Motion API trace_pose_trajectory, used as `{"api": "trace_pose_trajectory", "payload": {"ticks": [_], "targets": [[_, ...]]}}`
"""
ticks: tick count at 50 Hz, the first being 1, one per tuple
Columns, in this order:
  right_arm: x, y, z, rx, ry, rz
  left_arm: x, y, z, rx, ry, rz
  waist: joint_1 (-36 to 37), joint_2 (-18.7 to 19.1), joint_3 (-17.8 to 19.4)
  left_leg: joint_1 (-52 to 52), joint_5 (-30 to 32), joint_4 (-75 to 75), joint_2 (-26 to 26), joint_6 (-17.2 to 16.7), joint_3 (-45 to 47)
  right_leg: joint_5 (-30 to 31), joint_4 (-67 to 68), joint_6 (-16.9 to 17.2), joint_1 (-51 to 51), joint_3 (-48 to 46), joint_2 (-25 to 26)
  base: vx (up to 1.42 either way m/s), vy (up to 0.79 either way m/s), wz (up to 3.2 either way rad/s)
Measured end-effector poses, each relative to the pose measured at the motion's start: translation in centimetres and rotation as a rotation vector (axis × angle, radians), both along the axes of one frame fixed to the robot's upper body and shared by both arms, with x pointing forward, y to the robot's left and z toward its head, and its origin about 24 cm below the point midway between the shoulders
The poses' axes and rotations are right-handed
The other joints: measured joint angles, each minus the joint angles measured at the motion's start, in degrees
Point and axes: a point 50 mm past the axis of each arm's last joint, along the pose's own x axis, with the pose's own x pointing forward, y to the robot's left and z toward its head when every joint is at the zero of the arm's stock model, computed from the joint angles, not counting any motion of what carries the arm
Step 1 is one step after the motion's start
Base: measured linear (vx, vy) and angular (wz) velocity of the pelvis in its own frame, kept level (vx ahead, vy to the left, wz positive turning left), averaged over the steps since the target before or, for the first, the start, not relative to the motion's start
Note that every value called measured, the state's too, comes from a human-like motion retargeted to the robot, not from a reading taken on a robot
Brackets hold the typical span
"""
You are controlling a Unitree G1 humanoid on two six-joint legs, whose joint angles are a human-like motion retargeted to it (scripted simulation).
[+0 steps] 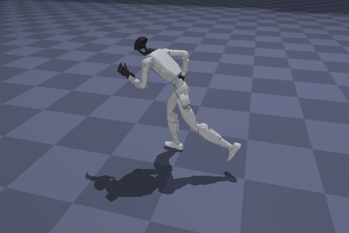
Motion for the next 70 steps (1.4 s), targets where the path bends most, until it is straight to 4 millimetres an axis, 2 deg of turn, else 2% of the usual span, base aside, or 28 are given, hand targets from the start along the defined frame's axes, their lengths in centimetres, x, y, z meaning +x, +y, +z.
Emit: {"api": "trace_pose_trajectory", "payload": {"ticks": [2,4,7,9,11,14,17,20,22,24,27,30,32,34,37,39,42,46,50,52,54,55,57,59,62,64,67,70], "targets": [[5.6,2.2,2.3,0.021,-0.218,0.031,2.8,1.6,-7.1,-0.008,0.305,0.138,2.8,2.2,0.0,-13.5,-7.3,24.9,2.6,3.4,3.7,-7.4,12.2,-4.0,-2.9,0.0,0.7,1.29,-0.42,-0.51],[11.6,4.8,7.6,-0.008,-0.504,0.094,3.5,4.1,-15.4,0.01,0.639,0.269,6.2,2.8,0.0,-25.7,-14.3,42.7,5.2,7.9,7.3,-11.3,16.8,-6.4,-2.6,0.5,2.3,1.19,-0.38,-0.8],[16.4,9.4,19.5,-0.028,-0.976,0.19,-1.3,8.4,-26.3,0.107,1.085,0.413,13.7,-0.1,0.0,-40.0,-20.5,55.2,4.2,12.2,12.4,-12.1,18.3,-7.0,1.5,4.5,3.8,1.25,-0.25,-1.16],[15.9,12.0,27.0,-0.028,-1.267,0.254,-6.5,10.9,-30.3,0.159,1.305,0.478,19.5,-3.7,0.0,-47.2,-21.8,54.1,0.6,11.7,16.0,-9.9,17.6,-5.0,6.0,8.0,2.5,1.35,-0.1,-0.94],[13.4,14.2,33.2,-0.081,-1.531,0.358,-10.7,12.6,-32.2,0.217,1.467,0.49,24.3,-6.8,0.0,-54.1,-22.4,45.9,-4.4,14.1,17.9,-4.7,9.3,-2.3,12.9,9.9,0.5,1.36,-0.04,-0.26],[8.8,15.9,38.1,-0.22,-1.804,0.498,-16.1,15.3,-33.1,0.301,1.667,0.526,31.0,-10.2,-0.9,-59.5,-20.5,23.6,-7.9,15.2,22.5,7.8,-2.5,0.6,22.3,12.2,-2.2,1.51,-0.01,-0.17],[5.7,16.2,38.7,-0.274,-1.91,0.631,-20.6,18.1,-32.9,0.365,1.827,0.623,39.7,-12.4,-1.4,-55.6,-18.9,-7.8,-8.1,11.2,27.1,21.0,-13.6,4.9,32.9,16.1,-3.0,1.7,0.06,-1.31],[5.0,15.1,37.0,-0.282,-1.903,0.634,-23.7,20.1,-32.9,0.317,1.911,0.778,49.0,-13.5,-0.5,-49.1,-21.1,-27.1,-5.4,3.4,27.9,28.6,-21.5,9.8,46.5,21.8,-3.3,1.85,0.22,-1.86],[5.7,13.7,35.1,-0.291,-1.829,0.549,-23.0,20.3,-32.9,0.271,1.867,0.826,52.2,-14.7,-0.4,-47.3,-18.0,-26.5,-3.0,2.7,30.2,27.9,-22.0,8.9,53.1,22.3,-4.6,1.8,0.34,-0.77],[6.8,12.2,32.5,-0.257,-1.686,0.476,-20.4,19.6,-33.0,0.241,1.775,0.806,51.6,-16.9,-0.3,-49.1,-16.6,-13.2,-1.6,6.0,32.6,25.4,-16.1,6.0,55.8,18.9,-6.6,1.74,0.35,0.58],[8.7,9.9,26.0,-0.136,-1.369,0.351,-14.0,16.5,-33.1,0.168,1.555,0.711,46.2,-19.4,0.0,-54.9,-29.3,18.2,0.7,9.4,31.0,18.3,10.2,3.5,49.6,14.5,-8.8,1.66,0.3,1.11],[10.4,7.7,15.7,-0.137,-0.908,0.175,-3.5,12.0,-28.7,-0.002,1.173,0.594,37.1,-21.0,0.0,-52.8,-37.7,28.2,-0.8,11.2,29.0,5.3,40.2,0.4,34.5,15.9,-8.3,1.47,0.17,1.27],[8.8,5.7,9.1,-0.192,-0.612,0.108,3.2,8.5,-20.5,-0.058,0.826,0.489,30.3,-20.0,0.0,-48.3,-39.7,25.9,-2.8,11.9,26.2,-1.1,51.0,-1.1,23.5,15.2,-6.6,1.38,0.04,1.48],[5.4,3.3,5.4,-0.272,-0.415,0.08,6.2,5.0,-10.0,-0.102,0.46,0.391,23.8,-16.8,0.0,-43.0,-38.9,20.9,-3.5,11.0,22.3,-3.7,54.0,-1.4,12.6,12.4,-4.5,1.39,-0.06,1.45],[0.8,0.1,4.6,-0.42,-0.244,0.126,3.1,1.1,4.1,-0.154,-0.046,0.264,14.8,-10.8,0.0,-34.2,-32.1,9.2,-1.5,7.5,16.0,-4.4,43.5,-1.7,-1.0,5.2,-2.3,1.44,-0.2,1.0],[-1.4,-1.4,4.7,-0.48,-0.14,0.154,-1.2,-0.4,9.8,-0.142,-0.303,0.19,9.8,-7.2,0.0,-28.5,-23.6,0.4,1.2,4.7,13.1,-1.8,26.7,-1.1,-6.0,-0.1,-0.4,1.5,-0.31,0.54],[-5.0,-3.2,3.9,-0.484,0.043,0.109,-6.1,-1.5,13.5,-0.07,-0.522,0.09,2.1,-3.8,0.0,-19.3,-10.4,-10.4,3.4,1.8,10.4,5.5,-7.0,2.9,-7.1,-2.3,2.8,1.64,-0.4,1.15],[-9.4,-3.8,1.7,-0.428,0.264,0.011,-6.7,-1.4,13.1,0.002,-0.508,-0.01,-7.0,-1.2,0.0,-4.6,2.9,-20.3,7.3,-4.8,7.4,3.2,-28.6,6.7,-6.4,1.5,0.0,1.76,-0.59,1.66],[-8.9,-3.4,0.0,-0.324,0.253,-0.063,-3.4,0.5,8.9,-0.012,-0.34,0.057,-8.5,0.3,0.0,0.0,6.6,-7.6,9.2,-4.7,1.8,11.0,-19.5,6.0,-3.4,-6.6,-5.9,1.65,-0.74,0.5],[-5.4,-2.6,-0.3,-0.251,0.1,-0.12,-1.0,2.1,4.7,-0.035,-0.186,0.178,-4.1,2.3,0.0,-7.9,2.6,14.0,12.2,-2.0,3.3,7.0,-2.1,2.7,-7.8,-5.6,-4.6,1.52,-0.72,-1.37],[0.7,-1.3,1.2,-0.222,-0.14,-0.137,1.5,4.1,-1.3,-0.08,0.056,0.267,1.7,3.6,0.0,-18.0,-2.0,34.9,15.4,1.2,4.4,-1.5,11.9,-1.2,-11.3,-3.6,-1.0,1.39,-0.62,-2.18],[4.3,-0.4,3.0,-0.221,-0.284,-0.123,2.3,5.3,-4.8,-0.107,0.203,0.303,4.6,3.7,0.0,-23.4,-4.2,44.4,16.2,2.9,4.3,-4.9,16.2,-3.0,-12.0,-2.7,1.0,1.3,-0.48,-2.17],[11.1,2.1,9.9,-0.229,-0.617,-0.019,2.9,7.8,-12.5,-0.157,0.524,0.36,9.5,2.4,0.0,-35.1,-9.3,57.6,14.2,6.5,3.9,-8.6,18.8,-5.7,-10.9,0.1,3.9,1.25,-0.33,-1.81],[14.3,5.2,18.5,-0.256,-0.948,0.126,1.6,9.6,-19.8,-0.178,0.826,0.396,14.3,0.2,0.0,-46.3,-14.7,63.8,9.8,10.5,5.0,-10.2,19.5,-6.9,-8.6,3.1,4.5,1.23,-0.15,-1.21],[13.1,10.4,29.2,-0.392,-1.373,0.376,-2.9,11.5,-27.7,-0.193,1.198,0.397,20.4,-4.1,0.0,-60.5,-19.0,59.5,2.7,15.5,10.2,-8.7,17.6,-5.7,-3.4,7.7,2.7,1.27,-0.02,-0.7],[10.6,12.7,33.2,-0.499,-1.581,0.489,-6.7,12.8,-31.1,-0.2,1.38,0.42,23.2,-7.1,0.0,-66.3,-19.1,47.5,-1.3,16.3,13.9,-6.1,13.6,-3.9,1.5,10.3,1.1,1.35,0.05,-0.41],[7.4,14.3,35.8,-0.539,-1.778,0.562,-12.7,14.2,-34.6,-0.264,1.611,0.472,25.8,-10.9,0.0,-68.1,-16.4,18.8,-5.2,13.9,18.0,0.0,6.6,-1.5,9.8,12.4,-0.2,1.46,0.07,-0.64],[5.6,14.4,35.2,-0.469,-1.868,0.564,-19.0,14.9,-36.9,-0.332,1.824,0.535,30.6,-13.3,0.0,-60.7,-14.5,-15.9,-3.8,6.5,22.2,7.5,0.6,1.5,20.7,15.0,1.9,1.67,0.15,-1.92]]}}
